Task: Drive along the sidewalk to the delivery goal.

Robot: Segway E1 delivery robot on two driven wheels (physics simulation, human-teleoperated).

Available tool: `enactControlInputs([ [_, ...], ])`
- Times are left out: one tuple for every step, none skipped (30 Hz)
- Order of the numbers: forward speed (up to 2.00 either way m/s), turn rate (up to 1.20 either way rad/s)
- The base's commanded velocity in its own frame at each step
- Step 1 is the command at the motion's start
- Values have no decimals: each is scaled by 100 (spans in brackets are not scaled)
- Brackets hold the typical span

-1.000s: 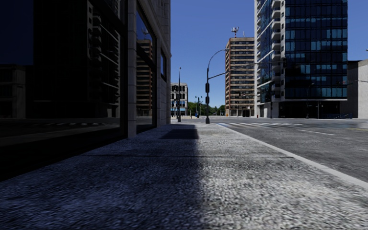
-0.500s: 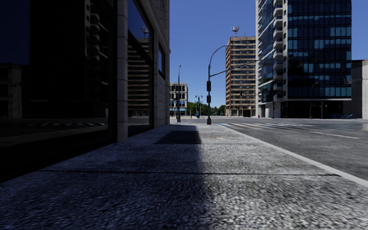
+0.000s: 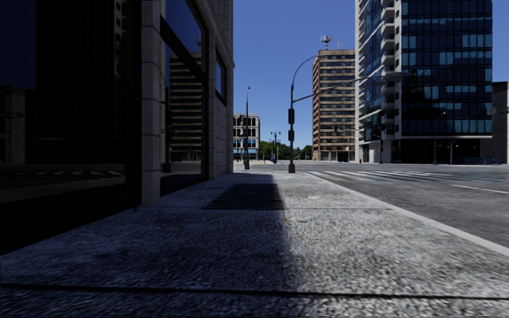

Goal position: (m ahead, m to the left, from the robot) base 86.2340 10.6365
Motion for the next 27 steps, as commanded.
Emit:
enactControlInputs([
  [200,0],
  [200,0],
  [200,0],
  [200,0],
  [200,0],
  [200,0],
  [200,0],
  [200,0],
  [200,0],
  [200,0],
  [200,0],
  [200,0],
  [200,0],
  [200,0],
  [200,0],
  [200,0],
  [200,0],
  [200,0],
  [200,0],
  [200,0],
  [200,0],
  [200,0],
  [200,0],
  [200,0],
  [200,0],
  [200,0],
  [200,0],
])
